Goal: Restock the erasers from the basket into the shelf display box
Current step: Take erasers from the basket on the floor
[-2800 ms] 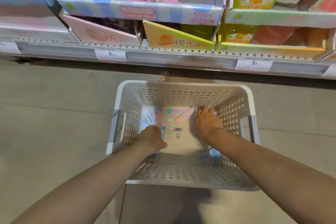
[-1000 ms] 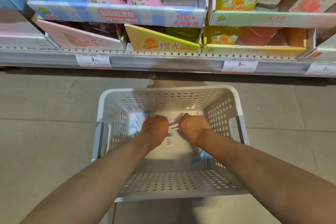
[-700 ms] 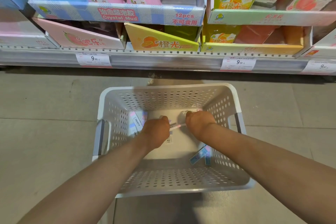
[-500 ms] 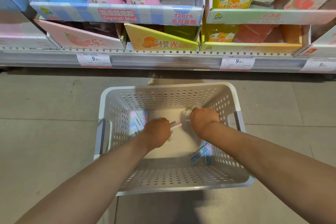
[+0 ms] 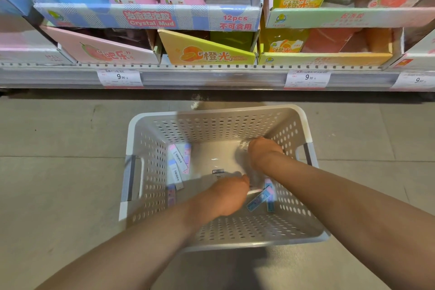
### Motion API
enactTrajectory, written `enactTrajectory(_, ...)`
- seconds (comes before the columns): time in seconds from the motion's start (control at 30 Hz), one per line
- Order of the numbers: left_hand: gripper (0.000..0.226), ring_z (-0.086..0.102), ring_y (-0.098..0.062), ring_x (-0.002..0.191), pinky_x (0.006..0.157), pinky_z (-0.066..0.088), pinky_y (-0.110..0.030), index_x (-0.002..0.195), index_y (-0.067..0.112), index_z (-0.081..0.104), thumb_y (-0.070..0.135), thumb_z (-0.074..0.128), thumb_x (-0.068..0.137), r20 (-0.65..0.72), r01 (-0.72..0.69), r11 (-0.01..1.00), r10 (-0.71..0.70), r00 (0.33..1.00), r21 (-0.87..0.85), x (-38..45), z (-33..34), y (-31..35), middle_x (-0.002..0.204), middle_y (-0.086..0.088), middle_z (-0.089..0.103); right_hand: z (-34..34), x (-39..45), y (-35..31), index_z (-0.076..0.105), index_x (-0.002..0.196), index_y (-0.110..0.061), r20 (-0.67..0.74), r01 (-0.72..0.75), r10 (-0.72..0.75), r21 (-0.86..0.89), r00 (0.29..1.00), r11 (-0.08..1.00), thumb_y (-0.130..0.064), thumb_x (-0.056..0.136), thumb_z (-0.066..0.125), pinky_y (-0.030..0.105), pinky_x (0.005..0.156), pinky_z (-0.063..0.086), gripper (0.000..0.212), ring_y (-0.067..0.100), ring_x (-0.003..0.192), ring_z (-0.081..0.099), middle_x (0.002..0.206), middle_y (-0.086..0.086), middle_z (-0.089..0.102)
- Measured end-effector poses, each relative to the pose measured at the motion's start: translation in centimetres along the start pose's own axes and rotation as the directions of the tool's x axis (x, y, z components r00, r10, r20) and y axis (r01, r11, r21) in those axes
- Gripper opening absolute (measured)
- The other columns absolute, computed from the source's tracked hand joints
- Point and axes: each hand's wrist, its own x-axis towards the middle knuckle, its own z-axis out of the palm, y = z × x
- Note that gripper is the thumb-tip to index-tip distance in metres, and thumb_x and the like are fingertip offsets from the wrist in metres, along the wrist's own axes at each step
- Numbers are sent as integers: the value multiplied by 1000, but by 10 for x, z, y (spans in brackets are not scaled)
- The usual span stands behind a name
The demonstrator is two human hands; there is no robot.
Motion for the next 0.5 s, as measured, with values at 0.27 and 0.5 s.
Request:
enactTrajectory(0.27, 42, 58, -35, 106, 84, 46, -38, 119, 2, 53, 30, 59, 88, 5, 17, 997, -16, 1000, -70, 28, 5, 19, 120, -20, 60, 2, 4, -2, 45, 129, -3, -48, 32, -32, -11, 998, 999, -12, 94, 43, 38, 98, 44, 37, 28, 125, 48, 137, 12, 49)
enactTrajectory(0.5, 37, 57, -36, 110, 91, 45, -41, 122, 1, 52, 14, 58, 88, 27, 75, 997, -75, 997, -9, 36, 9, 26, 125, -19, 58, 11, 9, -7, 51, 122, -1, -15, 21, -21, 29, 1000, 999, -18, 96, 37, 37, 95, 46, 34, 29, 121, 52, 132, 15, 52)
